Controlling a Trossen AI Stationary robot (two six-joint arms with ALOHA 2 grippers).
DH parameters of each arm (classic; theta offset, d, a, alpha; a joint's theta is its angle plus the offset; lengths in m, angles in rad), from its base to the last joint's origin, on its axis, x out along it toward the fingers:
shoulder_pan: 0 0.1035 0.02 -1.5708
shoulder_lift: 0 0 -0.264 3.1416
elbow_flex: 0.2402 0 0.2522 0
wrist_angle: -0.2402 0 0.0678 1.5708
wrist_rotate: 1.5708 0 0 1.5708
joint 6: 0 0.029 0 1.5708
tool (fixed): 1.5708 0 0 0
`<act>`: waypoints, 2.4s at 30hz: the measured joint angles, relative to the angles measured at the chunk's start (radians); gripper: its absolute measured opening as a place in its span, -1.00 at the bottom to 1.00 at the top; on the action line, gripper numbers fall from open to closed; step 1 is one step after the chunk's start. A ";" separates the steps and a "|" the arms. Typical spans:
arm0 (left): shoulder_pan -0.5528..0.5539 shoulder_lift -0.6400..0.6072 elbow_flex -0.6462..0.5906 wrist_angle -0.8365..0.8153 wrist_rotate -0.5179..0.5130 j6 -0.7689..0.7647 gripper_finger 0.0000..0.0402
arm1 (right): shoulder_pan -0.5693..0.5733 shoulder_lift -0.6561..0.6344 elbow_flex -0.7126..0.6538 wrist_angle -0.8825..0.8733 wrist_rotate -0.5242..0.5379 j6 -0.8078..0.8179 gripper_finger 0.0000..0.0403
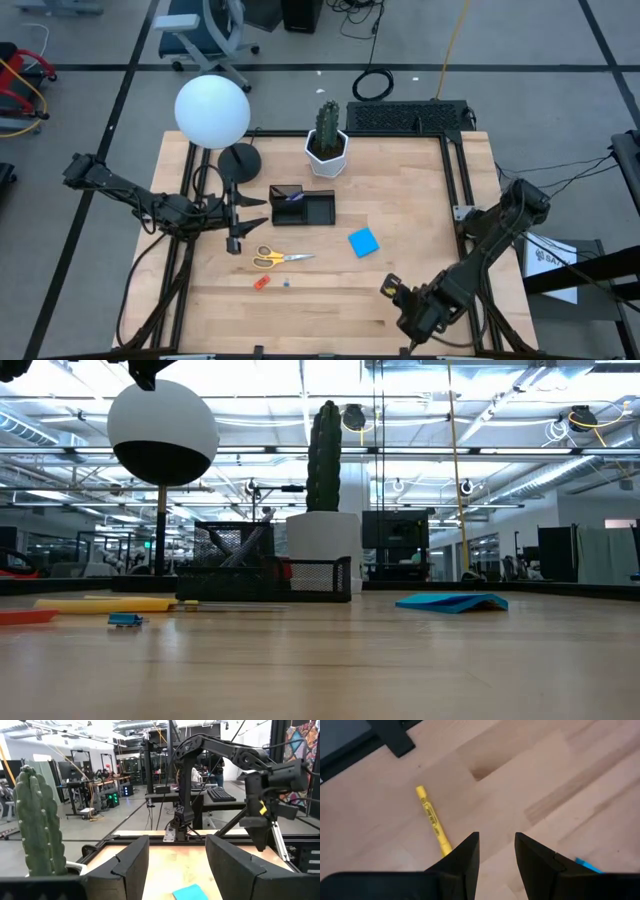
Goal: Pick and place office supplies into organizer
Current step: Put the yellow pen into the desk organizer
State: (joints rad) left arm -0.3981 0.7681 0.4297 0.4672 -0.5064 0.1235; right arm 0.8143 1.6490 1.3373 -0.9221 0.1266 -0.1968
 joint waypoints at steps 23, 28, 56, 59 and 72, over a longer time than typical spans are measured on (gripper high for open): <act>0.000 0.058 0.000 -0.042 -0.002 -0.075 0.01 | 0.032 0.154 -0.052 0.113 -0.183 -0.182 -0.42; 0.000 0.058 0.000 -0.042 -0.002 -0.076 0.01 | 0.033 0.154 -0.106 0.148 -0.183 -0.181 -0.42; 0.000 0.058 0.000 -0.013 0.006 -0.077 0.01 | 0.051 0.151 -0.254 0.302 -0.213 -0.190 -0.73; 0.000 0.058 0.000 -0.013 0.006 -0.077 0.01 | 0.051 0.151 -0.255 0.302 -0.215 -0.190 -0.87; 0.000 0.058 0.000 -0.013 0.008 -0.077 0.01 | 0.032 0.156 -0.230 0.295 -0.218 -0.189 -0.92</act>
State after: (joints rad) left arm -0.3980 0.8265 0.4297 0.4543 -0.4988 0.0468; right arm 0.8465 1.8051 1.1075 -0.6275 -0.0914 -0.3859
